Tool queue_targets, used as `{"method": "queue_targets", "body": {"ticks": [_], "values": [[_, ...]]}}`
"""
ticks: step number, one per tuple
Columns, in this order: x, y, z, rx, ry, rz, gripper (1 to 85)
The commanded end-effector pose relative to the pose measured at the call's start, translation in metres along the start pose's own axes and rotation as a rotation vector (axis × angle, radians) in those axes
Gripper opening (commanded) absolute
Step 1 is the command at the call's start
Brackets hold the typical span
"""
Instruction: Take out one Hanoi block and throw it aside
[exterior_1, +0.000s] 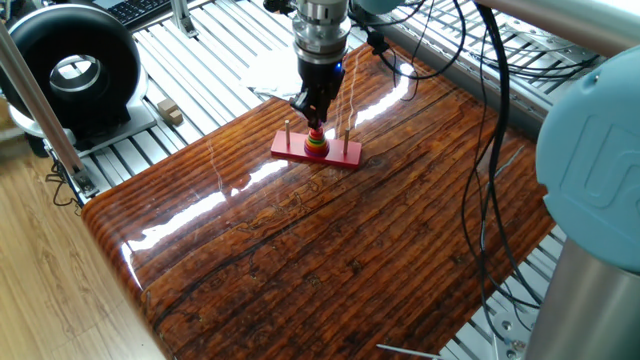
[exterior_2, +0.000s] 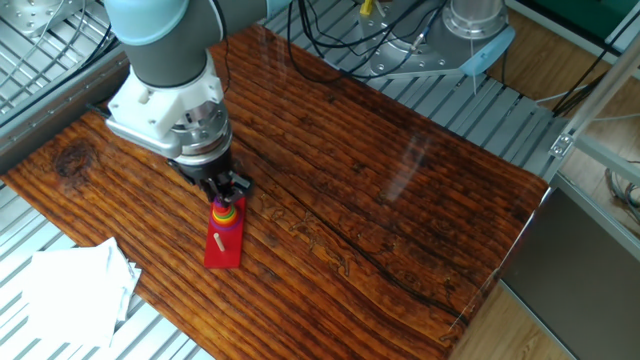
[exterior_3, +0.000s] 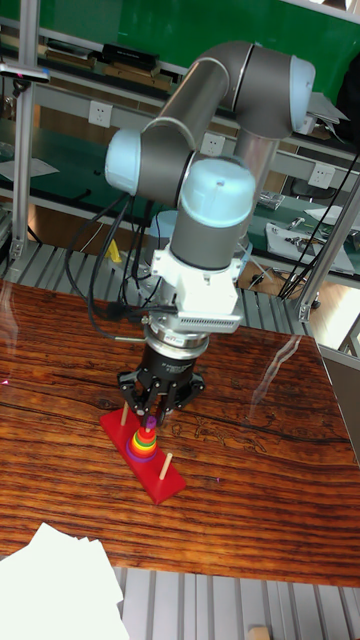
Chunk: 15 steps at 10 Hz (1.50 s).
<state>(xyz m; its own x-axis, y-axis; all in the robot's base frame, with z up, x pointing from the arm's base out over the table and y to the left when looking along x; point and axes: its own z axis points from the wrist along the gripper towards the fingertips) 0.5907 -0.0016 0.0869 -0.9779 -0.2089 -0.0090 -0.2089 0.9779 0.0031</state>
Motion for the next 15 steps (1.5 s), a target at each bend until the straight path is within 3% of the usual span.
{"method": "queue_targets", "body": {"ticks": [1, 3, 7, 10, 15], "values": [[0.003, 0.020, -0.018, -0.011, -0.001, 0.043, 18.0], [0.003, 0.035, -0.021, -0.020, -0.006, 0.066, 17.7], [-0.003, 0.072, 0.010, -0.024, -0.055, 0.129, 17.0], [-0.006, 0.080, 0.029, -0.046, -0.070, 0.138, 17.0], [-0.008, 0.085, 0.035, -0.036, -0.086, 0.153, 17.0]]}}
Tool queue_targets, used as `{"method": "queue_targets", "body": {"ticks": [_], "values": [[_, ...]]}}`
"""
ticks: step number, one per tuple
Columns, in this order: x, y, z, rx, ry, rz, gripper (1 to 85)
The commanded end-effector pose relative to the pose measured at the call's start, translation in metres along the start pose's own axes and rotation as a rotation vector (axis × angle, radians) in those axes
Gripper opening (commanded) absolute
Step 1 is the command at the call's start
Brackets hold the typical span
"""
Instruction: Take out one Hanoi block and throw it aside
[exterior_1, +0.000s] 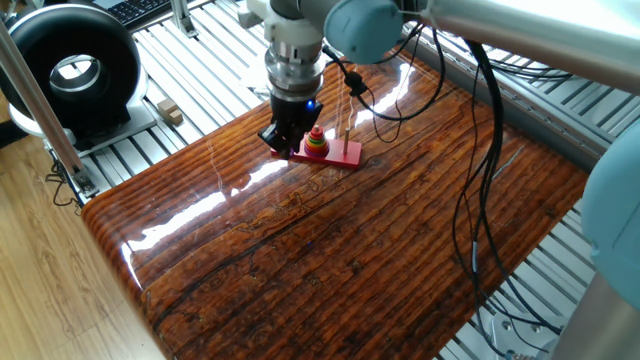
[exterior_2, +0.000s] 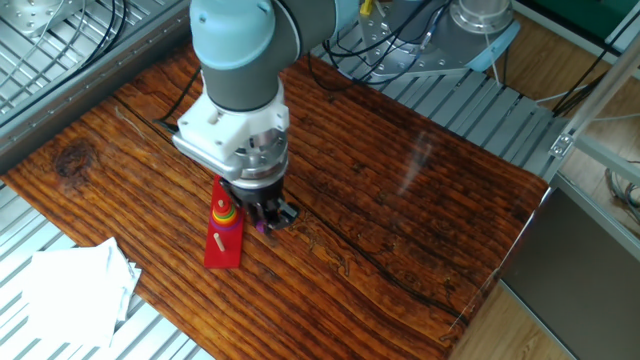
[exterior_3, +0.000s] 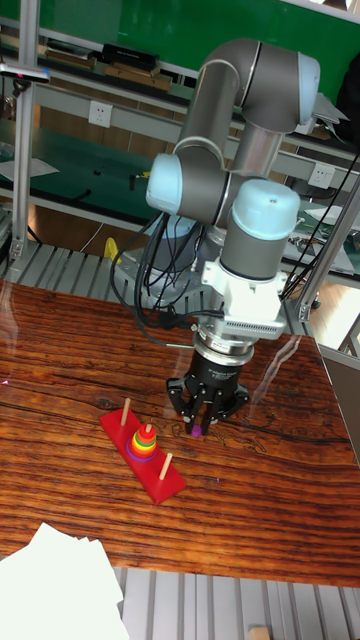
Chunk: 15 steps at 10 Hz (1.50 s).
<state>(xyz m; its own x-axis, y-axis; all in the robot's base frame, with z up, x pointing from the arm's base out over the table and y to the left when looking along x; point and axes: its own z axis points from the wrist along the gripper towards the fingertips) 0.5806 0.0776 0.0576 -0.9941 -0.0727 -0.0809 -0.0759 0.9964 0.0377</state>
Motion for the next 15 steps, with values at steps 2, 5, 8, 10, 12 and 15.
{"method": "queue_targets", "body": {"ticks": [2, 5, 8, 10, 12, 15], "values": [[0.002, 0.003, 0.008, 0.007, -0.010, 0.022, 17.0], [0.007, -0.005, 0.008, 0.038, 0.009, 0.018, 17.0], [0.012, -0.006, 0.008, 0.044, 0.027, 0.006, 18.0], [0.012, -0.005, 0.008, 0.039, 0.028, 0.006, 18.0], [0.013, -0.004, 0.008, 0.038, 0.031, 0.007, 18.0], [0.016, -0.004, 0.007, 0.039, 0.041, -0.019, 35.7]]}}
